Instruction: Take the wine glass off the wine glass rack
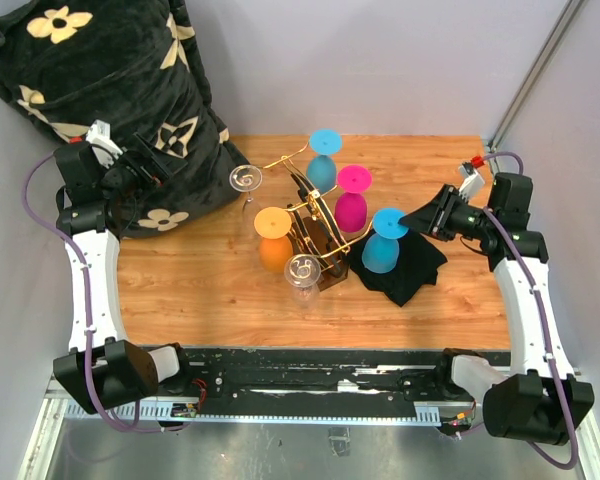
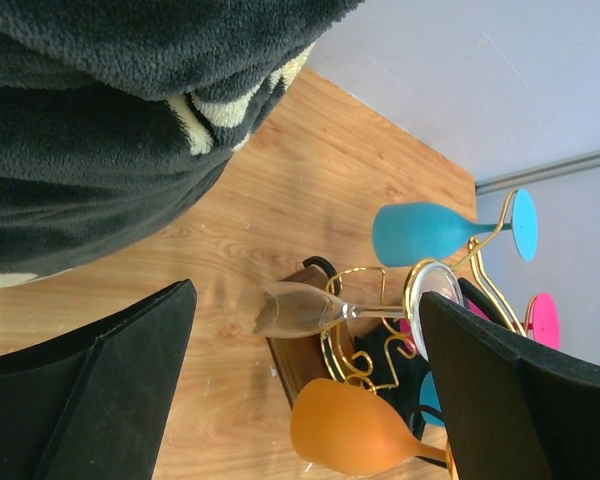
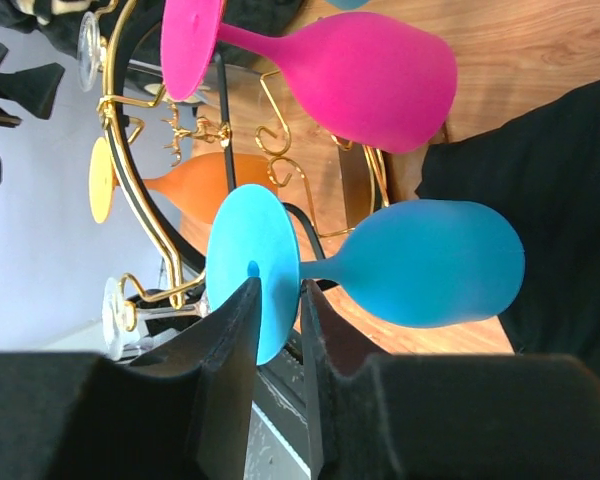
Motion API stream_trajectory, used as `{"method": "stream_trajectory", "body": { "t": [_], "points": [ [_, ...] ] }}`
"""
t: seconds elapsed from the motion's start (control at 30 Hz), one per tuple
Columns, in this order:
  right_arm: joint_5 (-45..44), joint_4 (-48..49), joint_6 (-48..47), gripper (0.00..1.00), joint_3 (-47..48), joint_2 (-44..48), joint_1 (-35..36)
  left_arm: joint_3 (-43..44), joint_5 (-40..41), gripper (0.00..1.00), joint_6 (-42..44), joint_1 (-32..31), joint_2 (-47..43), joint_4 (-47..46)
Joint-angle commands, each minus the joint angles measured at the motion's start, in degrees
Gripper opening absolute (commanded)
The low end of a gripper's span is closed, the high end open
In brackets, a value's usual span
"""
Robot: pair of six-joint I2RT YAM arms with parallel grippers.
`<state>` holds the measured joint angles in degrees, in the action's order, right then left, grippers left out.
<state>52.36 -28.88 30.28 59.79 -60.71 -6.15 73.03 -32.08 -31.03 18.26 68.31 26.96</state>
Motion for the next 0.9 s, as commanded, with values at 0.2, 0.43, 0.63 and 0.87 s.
{"method": "stream_trajectory", "body": {
  "t": [0.2, 0.43, 0.63, 0.87],
  "points": [
    [1.90, 5.32, 2.53, 0.06, -1.01, -0.54, 3.58, 0.33, -2.20, 1.00, 0.26, 0.28, -1.74, 0.50],
    [0.63, 3.57, 2.96, 0.01, 2.35, -0.70, 2.64, 0.53, -2.16, 1.00, 0.63, 0.29, -2.28, 1.28],
    [4.83, 2.05, 4.07, 0.01, 4.18, -1.22, 0.16, 0.60, -2.38, 1.00, 0.70, 0.28, -2.39, 1.57],
    [8.80, 13.64, 12.09, 0.01, -1.81, 0.07, 2.79, -1.53, -2.38, 1.00, -2.25, 0.33, -3.28, -1.34]
  ]
}}
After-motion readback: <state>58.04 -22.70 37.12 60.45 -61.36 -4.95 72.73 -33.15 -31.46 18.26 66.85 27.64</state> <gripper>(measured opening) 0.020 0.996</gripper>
